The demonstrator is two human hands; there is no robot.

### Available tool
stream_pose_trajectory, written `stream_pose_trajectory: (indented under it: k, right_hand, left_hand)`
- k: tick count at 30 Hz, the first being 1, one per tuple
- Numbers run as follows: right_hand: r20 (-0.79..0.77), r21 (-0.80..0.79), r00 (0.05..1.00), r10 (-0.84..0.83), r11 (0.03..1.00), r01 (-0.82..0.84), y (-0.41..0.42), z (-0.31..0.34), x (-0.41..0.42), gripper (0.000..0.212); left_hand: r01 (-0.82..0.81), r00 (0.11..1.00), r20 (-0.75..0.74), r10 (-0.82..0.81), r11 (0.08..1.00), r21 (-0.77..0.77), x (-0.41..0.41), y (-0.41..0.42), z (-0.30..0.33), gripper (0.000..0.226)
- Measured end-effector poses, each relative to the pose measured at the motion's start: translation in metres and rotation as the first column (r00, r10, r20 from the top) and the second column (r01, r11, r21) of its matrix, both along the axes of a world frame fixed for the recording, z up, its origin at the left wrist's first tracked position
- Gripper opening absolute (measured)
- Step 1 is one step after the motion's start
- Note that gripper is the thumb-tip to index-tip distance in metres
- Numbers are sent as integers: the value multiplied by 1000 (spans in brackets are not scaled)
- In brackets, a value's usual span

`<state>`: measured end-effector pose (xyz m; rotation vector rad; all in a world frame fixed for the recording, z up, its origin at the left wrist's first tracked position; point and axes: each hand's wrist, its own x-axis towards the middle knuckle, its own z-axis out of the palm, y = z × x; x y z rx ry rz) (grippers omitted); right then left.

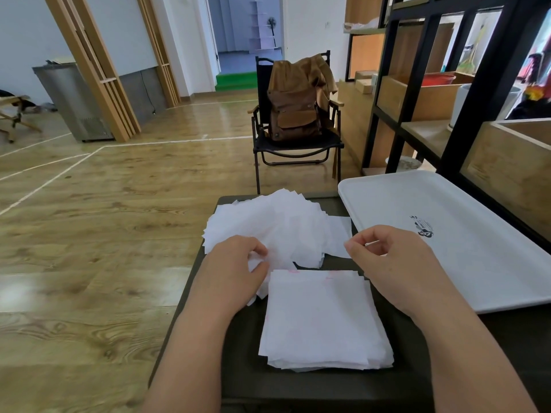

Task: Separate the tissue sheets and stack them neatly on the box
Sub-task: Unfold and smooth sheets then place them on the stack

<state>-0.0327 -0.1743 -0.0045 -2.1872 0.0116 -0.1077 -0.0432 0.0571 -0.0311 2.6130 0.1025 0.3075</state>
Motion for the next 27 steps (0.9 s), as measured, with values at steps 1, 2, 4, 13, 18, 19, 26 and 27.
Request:
stream_pose_trajectory:
  k: [1, 2, 4, 13, 18, 19, 26, 27]
  right_hand:
    - [-1, -2, 1000, -1, 1000, 1, 0, 0, 0, 11]
    - [-4, -2, 1000, -4, 1000, 4, 0, 0, 1, 11]
    - [-9, 1, 1000, -8, 1000, 8, 0, 0, 1, 10]
    - [-9, 11, 1000, -5, 1000, 5, 0, 0, 0, 10]
    - [-9, 10, 1000, -6, 1000, 6, -1, -1, 1, 11]
    - [-7, 9, 1000, -6, 1000, 6, -1, -1, 1, 11]
    - [-7, 19, 1000, -4, 1000, 5, -1, 0, 0, 10]
    - [-8, 24, 1000, -6, 1000, 6, -1, 0, 0, 11]
  left_hand:
    - [-5, 1000, 7, 5, 1000, 1, 0, 0, 0, 11]
    - [-1, 1000, -3, 1, 1000, -9, 1, 0, 0, 10]
    - [25, 998, -50, -27, 999, -29, 1, 1, -1, 22]
    - [23, 1000, -21, -23, 999, 31, 0, -3, 0, 14]
    - [31, 999, -11, -30, 997, 67, 1, -1, 0, 14]
    - [32, 999, -11, -31, 997, 75, 1, -1, -1, 14]
    - [-28, 997, 66, 29, 999, -19, -2, 2, 5, 10]
    - [-49, 994, 95, 52, 998, -41, -4, 4, 8, 10]
